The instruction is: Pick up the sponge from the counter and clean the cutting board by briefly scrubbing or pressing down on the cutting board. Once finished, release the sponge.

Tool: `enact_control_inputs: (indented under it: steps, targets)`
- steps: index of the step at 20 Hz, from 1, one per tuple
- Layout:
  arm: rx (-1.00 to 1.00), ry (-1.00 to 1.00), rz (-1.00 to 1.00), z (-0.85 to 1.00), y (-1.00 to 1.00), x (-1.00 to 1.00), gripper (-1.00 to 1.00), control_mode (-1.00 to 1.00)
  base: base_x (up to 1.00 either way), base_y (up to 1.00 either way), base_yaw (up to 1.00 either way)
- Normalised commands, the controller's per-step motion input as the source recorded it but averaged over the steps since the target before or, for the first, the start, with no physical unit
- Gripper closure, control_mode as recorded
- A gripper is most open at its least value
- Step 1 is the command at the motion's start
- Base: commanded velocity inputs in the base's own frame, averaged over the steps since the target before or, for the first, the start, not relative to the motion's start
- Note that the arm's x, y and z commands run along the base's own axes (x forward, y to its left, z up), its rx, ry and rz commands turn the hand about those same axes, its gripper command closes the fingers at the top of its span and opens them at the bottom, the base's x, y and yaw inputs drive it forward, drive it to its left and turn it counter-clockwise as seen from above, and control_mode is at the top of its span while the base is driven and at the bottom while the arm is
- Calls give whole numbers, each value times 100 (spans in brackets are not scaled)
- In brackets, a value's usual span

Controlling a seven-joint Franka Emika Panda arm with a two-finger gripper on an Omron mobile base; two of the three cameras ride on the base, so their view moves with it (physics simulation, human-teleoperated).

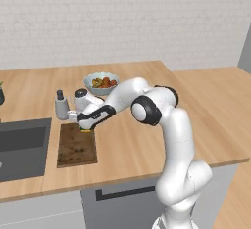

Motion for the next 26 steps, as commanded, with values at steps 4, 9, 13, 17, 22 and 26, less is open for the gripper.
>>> enact_control_inputs:
  steps: [4, 9, 13, 17, 22, 26]
  targets:
    - [3, 0, 0, -30, -13, -30, 100, -100, 0, 0, 0]
    - [6, 0, -2, -37, -7, -47, 100, -100, 0, 0, 0]
    - [4, 0, -7, -16, 0, -48, 100, -100, 0, 0, 0]
    - [2, 0, -8, -21, 0, -52, 100, -100, 0, 0, 0]
    - [2, 0, -7, -31, 0, -55, 100, -100, 0, 0, 0]
    - [0, 0, -5, -44, 0, -64, 100, -100, 0, 0, 0]
